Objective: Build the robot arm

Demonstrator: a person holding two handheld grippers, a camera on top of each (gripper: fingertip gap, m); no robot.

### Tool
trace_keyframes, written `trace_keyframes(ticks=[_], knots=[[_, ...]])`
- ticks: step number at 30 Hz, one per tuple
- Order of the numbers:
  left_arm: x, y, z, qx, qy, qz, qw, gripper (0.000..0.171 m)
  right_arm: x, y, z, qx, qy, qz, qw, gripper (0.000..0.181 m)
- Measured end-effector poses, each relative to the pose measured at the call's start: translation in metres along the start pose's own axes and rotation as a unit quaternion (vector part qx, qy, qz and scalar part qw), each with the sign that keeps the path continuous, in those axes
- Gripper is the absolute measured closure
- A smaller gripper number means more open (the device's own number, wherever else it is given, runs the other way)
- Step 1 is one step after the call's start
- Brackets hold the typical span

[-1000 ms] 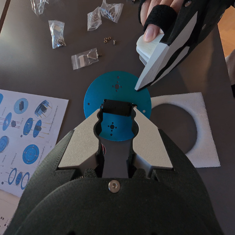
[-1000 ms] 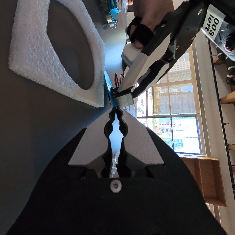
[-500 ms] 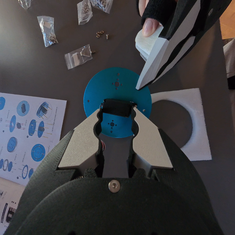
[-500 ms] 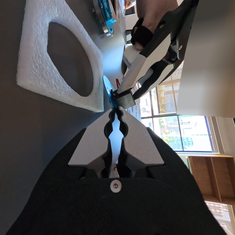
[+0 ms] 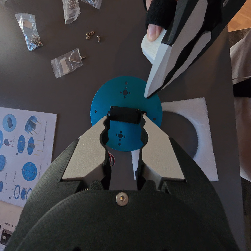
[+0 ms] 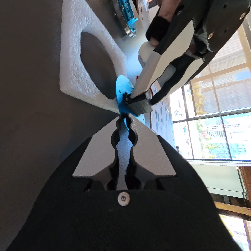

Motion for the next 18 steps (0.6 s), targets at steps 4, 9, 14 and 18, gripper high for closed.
trace_keyframes(ticks=[4, 9, 14, 18], knots=[[0.0029, -0.0014, 0.0025, 0.007, -0.022, 0.006, 1.000, 0.127, -0.0025, 0.0041, -0.0006, -0.009, -0.006, -0.013, 1.000, 0.176], [0.0078, -0.0031, 0.0034, 0.000, -0.049, 0.024, 0.999, 0.127, -0.0071, 0.0051, -0.0002, -0.011, -0.019, -0.027, 0.999, 0.173], [0.0093, -0.0017, 0.0034, 0.009, -0.060, 0.022, 0.998, 0.126, -0.0047, 0.0072, -0.0034, -0.016, -0.022, -0.004, 1.000, 0.172], [0.0095, -0.0015, 0.0038, 0.015, -0.063, 0.017, 0.998, 0.126, -0.0015, 0.0083, -0.0085, -0.009, -0.026, 0.030, 0.999, 0.171]])
Point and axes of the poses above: each gripper's, where its closed fingertips meet, z out along the fingers, y out of its underside, x = y × z across the jaws, the point moved 6 cm from there along -z, back along the fingers, and after that the axes turned 4 degrees about y, right-handed, at the moved point
